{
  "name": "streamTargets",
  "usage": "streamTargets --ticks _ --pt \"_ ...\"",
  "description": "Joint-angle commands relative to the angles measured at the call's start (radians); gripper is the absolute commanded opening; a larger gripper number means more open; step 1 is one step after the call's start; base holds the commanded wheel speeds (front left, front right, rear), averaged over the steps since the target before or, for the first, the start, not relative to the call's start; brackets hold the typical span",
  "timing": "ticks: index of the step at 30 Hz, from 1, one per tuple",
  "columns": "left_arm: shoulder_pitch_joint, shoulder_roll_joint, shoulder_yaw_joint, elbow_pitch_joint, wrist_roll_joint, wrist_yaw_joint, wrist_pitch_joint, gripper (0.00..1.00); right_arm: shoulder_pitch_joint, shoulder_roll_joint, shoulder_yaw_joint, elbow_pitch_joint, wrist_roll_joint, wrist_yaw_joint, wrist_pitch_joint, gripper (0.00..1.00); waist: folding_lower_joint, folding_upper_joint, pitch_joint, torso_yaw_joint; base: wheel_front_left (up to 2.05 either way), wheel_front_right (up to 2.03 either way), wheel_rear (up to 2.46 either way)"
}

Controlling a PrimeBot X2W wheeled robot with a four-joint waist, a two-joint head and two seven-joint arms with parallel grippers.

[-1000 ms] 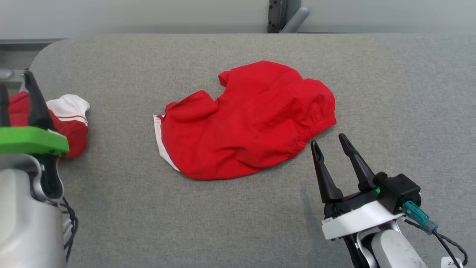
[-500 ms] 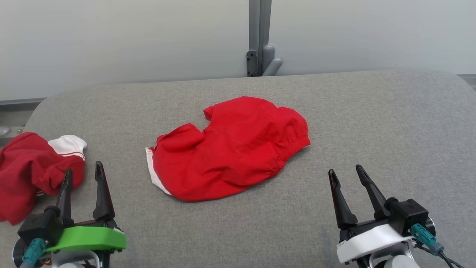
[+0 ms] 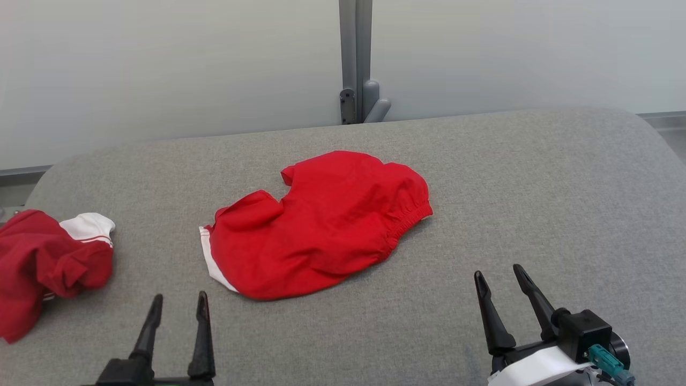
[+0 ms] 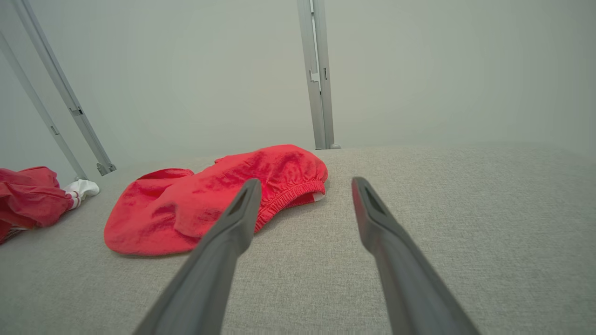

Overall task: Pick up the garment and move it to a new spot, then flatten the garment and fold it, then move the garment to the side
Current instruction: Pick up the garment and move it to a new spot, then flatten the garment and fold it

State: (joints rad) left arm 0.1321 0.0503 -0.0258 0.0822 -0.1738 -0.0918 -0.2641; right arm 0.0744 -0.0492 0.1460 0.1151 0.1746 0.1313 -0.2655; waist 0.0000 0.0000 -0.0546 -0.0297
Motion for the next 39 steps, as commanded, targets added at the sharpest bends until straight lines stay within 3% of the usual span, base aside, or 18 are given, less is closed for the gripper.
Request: streamTargets --ticks 1,10,39 --pt "0.018 0.001 -0.004 0.002 0.001 0.006 0.000 1.00 0.009 -0.002 -0.001 -0.007 -0.005 -0.001 0.001 1.00 0.0000 0.0000 0.001 0.000 0.00 0.00 0.00" --pt "0.061 0.001 -0.061 0.016 -0.014 0.050 0.000 1.00 0.023 -0.002 0.010 -0.017 -0.013 -0.001 0.001 1.00 0.0000 0.0000 -0.004 0.004 0.00 0.00 0.00" --pt "0.027 0.001 -0.087 0.021 0.007 0.070 0.000 1.00 0.004 -0.002 0.014 0.002 0.014 -0.001 0.001 1.00 0.0000 0.0000 0.000 0.013 0.00 0.00 0.00"
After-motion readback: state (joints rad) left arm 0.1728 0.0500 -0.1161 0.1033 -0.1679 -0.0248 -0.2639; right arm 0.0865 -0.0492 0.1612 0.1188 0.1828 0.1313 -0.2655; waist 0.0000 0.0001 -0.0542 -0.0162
